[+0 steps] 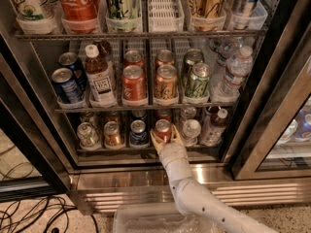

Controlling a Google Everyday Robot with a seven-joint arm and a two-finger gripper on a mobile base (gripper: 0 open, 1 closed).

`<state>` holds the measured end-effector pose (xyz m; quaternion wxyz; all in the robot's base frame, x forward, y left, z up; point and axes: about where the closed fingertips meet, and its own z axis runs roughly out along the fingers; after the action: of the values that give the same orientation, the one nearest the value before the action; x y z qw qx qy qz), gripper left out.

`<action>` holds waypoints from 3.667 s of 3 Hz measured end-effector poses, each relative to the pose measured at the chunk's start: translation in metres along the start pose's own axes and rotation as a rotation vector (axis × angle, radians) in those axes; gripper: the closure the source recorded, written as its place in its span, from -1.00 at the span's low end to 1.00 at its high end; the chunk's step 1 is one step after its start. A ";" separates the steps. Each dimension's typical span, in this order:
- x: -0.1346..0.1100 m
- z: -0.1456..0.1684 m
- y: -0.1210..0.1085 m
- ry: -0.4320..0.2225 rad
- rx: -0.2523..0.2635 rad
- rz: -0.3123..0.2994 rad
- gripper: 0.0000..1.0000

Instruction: Pick coke can from bottom shelf of fridge

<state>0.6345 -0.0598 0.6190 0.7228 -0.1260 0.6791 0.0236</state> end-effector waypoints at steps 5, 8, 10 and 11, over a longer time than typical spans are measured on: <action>-0.029 -0.063 -0.009 0.197 -0.162 0.087 1.00; -0.049 -0.105 -0.024 0.308 -0.330 0.040 1.00; -0.047 -0.131 0.011 0.338 -0.424 0.027 1.00; -0.050 -0.180 0.058 0.328 -0.550 0.007 1.00</action>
Offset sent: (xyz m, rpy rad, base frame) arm -0.0128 0.0128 0.0591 0.1572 0.0355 0.1027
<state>0.4435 -0.0358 0.6513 0.5425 -0.3165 0.7551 0.1880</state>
